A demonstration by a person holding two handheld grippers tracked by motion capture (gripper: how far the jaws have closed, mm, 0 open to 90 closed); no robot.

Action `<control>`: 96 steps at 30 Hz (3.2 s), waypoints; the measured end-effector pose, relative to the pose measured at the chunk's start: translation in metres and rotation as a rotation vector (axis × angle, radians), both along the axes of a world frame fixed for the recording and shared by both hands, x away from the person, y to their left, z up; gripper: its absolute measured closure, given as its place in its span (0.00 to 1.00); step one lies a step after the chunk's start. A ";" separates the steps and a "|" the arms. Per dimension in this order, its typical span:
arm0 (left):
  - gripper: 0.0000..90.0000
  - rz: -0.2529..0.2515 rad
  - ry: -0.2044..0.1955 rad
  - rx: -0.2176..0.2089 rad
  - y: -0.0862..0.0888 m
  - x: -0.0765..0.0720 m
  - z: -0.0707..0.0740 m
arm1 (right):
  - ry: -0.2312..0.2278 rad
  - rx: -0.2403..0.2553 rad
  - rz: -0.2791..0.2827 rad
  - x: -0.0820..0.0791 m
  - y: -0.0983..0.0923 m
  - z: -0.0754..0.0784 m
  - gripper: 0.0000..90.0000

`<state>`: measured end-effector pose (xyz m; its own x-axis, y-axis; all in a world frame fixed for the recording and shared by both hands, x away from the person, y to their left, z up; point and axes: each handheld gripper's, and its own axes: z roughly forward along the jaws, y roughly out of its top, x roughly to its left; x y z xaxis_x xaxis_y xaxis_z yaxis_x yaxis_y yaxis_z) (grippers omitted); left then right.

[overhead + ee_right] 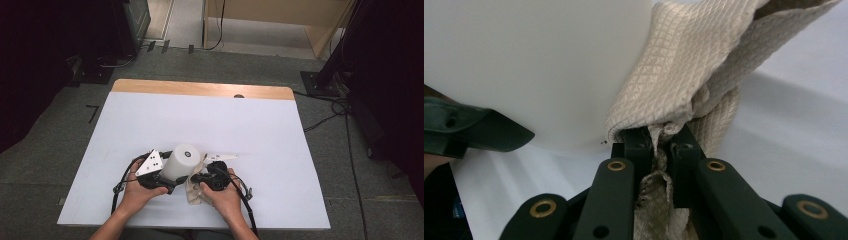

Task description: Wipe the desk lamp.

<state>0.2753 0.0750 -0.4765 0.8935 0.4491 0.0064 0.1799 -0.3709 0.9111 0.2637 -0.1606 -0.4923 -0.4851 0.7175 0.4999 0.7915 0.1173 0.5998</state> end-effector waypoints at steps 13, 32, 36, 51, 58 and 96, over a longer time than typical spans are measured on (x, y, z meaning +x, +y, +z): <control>0.09 -0.011 -0.050 0.050 -0.009 -0.004 0.003 | -0.212 0.023 -0.120 -0.001 -0.046 0.055 0.92; 0.09 -0.058 -0.160 0.168 -0.029 -0.020 0.008 | -0.409 -0.080 0.100 -0.039 -0.005 0.112 0.93; 0.09 -0.070 -0.184 0.182 -0.030 -0.022 0.008 | -0.421 -0.075 0.047 -0.032 -0.006 0.107 0.92; 0.09 -0.022 -0.141 0.177 -0.031 -0.022 0.010 | -0.401 -0.039 0.111 -0.031 -0.013 0.105 0.93; 0.09 -0.047 -0.133 0.148 -0.026 -0.019 0.007 | -0.403 -0.046 0.022 -0.021 -0.018 0.091 0.93; 0.09 0.285 -0.029 -0.021 -0.005 0.015 -0.001 | -0.288 -0.039 -0.100 -0.004 -0.049 0.071 0.92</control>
